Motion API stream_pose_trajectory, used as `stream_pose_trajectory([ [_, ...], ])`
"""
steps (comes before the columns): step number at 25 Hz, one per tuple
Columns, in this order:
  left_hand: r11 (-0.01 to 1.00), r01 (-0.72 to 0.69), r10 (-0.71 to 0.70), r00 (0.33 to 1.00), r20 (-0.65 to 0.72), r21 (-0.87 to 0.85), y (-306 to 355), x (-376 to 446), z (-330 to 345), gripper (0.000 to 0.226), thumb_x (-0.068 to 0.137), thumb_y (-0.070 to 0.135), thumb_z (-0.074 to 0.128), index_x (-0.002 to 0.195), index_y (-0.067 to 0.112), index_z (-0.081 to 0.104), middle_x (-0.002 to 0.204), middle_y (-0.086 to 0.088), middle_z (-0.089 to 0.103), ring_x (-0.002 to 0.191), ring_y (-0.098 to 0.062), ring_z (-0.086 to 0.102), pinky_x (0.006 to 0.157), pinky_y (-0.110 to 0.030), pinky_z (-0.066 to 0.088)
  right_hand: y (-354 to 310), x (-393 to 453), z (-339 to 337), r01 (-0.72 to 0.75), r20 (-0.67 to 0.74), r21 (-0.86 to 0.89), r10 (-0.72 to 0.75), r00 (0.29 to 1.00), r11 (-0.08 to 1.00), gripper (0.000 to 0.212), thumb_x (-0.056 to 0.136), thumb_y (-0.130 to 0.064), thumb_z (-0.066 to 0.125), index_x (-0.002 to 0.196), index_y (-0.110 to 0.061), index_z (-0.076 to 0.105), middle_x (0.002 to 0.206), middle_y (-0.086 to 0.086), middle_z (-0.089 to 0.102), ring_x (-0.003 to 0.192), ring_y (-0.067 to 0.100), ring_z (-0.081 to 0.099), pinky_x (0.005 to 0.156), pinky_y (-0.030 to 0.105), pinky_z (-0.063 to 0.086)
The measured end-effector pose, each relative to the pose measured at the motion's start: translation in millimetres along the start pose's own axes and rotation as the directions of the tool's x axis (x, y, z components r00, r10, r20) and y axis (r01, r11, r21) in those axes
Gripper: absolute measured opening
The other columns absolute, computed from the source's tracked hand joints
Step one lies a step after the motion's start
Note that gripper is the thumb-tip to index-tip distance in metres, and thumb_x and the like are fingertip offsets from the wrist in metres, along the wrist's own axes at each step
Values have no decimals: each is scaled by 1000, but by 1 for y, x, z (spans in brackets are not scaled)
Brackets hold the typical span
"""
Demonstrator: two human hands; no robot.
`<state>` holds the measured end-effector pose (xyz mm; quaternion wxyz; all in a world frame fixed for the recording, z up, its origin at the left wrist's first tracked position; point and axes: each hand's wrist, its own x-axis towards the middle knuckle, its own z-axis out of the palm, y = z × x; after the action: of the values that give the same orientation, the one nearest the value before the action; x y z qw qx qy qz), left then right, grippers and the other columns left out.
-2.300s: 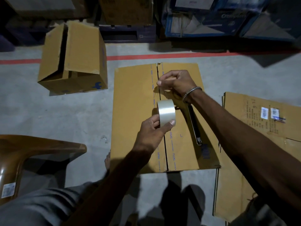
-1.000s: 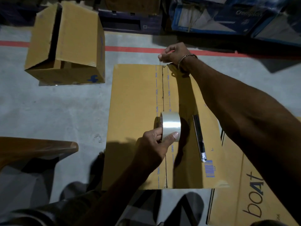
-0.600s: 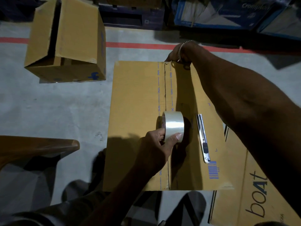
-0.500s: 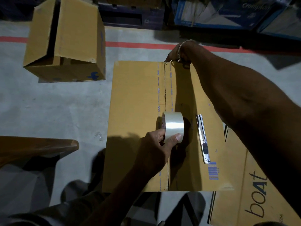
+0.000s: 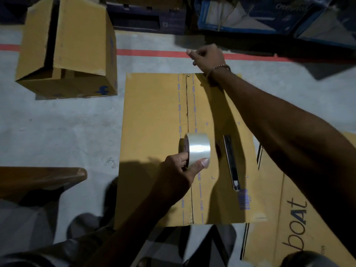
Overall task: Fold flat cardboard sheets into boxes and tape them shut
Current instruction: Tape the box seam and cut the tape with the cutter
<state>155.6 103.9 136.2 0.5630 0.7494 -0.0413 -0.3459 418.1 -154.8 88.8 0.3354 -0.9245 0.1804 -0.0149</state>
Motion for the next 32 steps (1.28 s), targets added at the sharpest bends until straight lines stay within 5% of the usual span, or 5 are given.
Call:
stream_pose_trajectory([
  [3,999,28,-27,1000,15,-45,-3,1,-4,46,88,49,74,122,18,76,106,12,80,98,-5,75,99,-39,59,7,-29,-13,125,-11,-102,-127,992,987,77,83,-89,49,117,-24,73,115,-6,73,106,9,64,85,32,51],
  [10,994,37,-37,999,9,-104,-1,0,0,43,92,44,74,123,15,75,108,8,80,102,-9,75,101,-40,58,18,-54,-9,287,168,-313,-245,955,905,111,72,-97,46,155,-22,40,163,6,35,156,25,18,122,52,18],
  [16,987,14,-17,1000,-18,-160,-4,1,0,57,88,55,68,127,13,73,112,4,79,107,-14,74,102,-45,57,21,-98,-5,333,261,-416,-240,935,846,131,64,-104,42,164,-23,17,172,9,9,159,27,-2,125,60,7],
  [22,979,10,-11,1000,-5,-206,-6,0,0,40,101,32,67,135,12,67,121,2,76,113,-13,72,107,-37,54,33,-137,-4,393,330,-468,-257,909,791,143,57,-109,32,165,-19,4,173,12,-5,159,29,-8,124,62,4],
  [32,955,92,-111,993,-51,-281,-11,-31,14,31,103,31,63,126,12,70,106,2,80,105,-17,75,105,-41,55,19,-148,-8,355,384,-476,-173,907,804,137,68,-100,43,165,-17,-6,172,10,-14,158,29,-13,124,64,2],
])
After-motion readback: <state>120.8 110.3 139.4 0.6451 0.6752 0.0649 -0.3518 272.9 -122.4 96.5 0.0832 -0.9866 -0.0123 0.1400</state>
